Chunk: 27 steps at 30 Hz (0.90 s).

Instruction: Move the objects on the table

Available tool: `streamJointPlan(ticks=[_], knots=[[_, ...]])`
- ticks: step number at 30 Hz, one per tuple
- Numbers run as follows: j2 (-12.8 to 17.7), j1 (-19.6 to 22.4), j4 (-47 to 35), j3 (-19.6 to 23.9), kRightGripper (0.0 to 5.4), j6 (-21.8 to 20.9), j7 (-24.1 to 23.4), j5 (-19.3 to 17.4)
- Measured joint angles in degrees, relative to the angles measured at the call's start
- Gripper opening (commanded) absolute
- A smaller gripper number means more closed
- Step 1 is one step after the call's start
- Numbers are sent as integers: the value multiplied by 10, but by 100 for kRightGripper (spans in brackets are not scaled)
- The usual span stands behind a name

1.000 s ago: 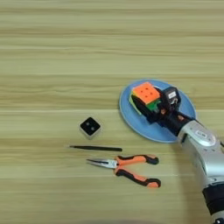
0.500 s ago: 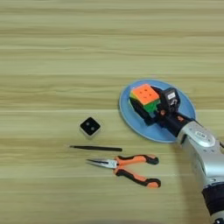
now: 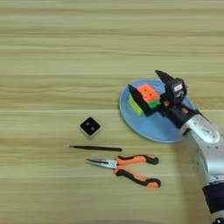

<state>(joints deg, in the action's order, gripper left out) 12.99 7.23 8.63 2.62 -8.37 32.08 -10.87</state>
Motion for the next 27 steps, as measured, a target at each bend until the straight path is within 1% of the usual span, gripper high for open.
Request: streamJointPlan(ticks=[5,7,9,11,15,18,20,22,23,27], knots=[[8,2,-51,0,536,-12,39,-21],[14,2,-80,0,536,-9,60,-40],[23,2,-98,0,536,-5,73,-49],[41,2,-130,-1,536,6,101,-66],[69,-1,-169,0,536,29,148,-106],[92,-23,-200,-2,536,41,193,-127],[112,-47,-220,-6,536,44,231,-139],[122,-61,-226,-8,536,46,250,-144],[131,-74,-233,-9,536,53,270,-151],[151,-96,-248,-10,536,55,308,-155]])
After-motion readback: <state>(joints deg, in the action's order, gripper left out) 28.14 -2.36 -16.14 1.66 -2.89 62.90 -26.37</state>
